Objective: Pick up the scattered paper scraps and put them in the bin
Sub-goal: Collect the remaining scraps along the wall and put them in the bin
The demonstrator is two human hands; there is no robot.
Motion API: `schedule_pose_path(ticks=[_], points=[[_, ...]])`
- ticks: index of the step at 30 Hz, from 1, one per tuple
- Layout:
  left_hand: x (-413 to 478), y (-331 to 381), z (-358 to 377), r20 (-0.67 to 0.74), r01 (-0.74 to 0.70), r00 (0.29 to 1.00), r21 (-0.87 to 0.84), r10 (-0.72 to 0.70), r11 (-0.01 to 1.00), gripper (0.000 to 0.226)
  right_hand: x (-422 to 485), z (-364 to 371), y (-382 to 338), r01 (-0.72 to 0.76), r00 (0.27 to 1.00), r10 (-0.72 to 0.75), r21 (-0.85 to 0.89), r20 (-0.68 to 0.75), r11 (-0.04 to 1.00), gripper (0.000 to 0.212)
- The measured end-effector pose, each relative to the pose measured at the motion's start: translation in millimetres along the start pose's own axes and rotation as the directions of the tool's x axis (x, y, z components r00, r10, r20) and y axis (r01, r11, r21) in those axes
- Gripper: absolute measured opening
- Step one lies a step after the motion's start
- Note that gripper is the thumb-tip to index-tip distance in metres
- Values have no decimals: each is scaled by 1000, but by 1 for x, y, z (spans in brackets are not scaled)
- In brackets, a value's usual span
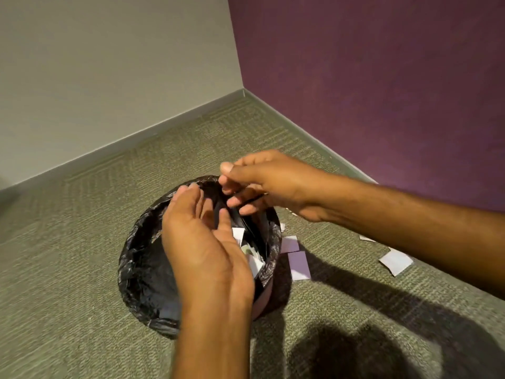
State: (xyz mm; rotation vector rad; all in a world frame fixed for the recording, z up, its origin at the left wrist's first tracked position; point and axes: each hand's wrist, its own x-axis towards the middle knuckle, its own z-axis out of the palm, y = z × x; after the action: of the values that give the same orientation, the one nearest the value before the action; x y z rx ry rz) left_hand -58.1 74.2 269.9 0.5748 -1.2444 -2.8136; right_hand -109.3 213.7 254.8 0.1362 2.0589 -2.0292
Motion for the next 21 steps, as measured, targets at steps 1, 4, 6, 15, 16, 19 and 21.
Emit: schedule_pose_path(ticks=[1,4,6,15,16,19,21], points=[[-7,-7,8,17,-45,999,42,45,998,22,-2,-13,-2,20,1000,-20,3,-19,1000,39],[-20,-32,24,163,-26,986,-2,26,1000,29,-7,-57,-3,44,991,-41,27,-125,999,37],[-31,-50,36,257,10,966,73,-28,997,26,-11,-87,4,25,972,-15,38,-233,999,32],[2,-182,23,289,23,920,633,-264,774,26,-34,-191,85,-181,831,190,69,-523,981,12],[11,-200,15,274,-25,932,700,-237,713,30,-38,-197,96,-211,819,211,61,-535,976,9],[37,-243,-13,222,-137,953,923,-207,360,57,-52,-211,135,-327,809,224,-99,-544,940,6],[51,-262,-31,161,-140,956,985,-246,100,71,-60,-221,164,-386,863,156,-428,-481,817,10]])
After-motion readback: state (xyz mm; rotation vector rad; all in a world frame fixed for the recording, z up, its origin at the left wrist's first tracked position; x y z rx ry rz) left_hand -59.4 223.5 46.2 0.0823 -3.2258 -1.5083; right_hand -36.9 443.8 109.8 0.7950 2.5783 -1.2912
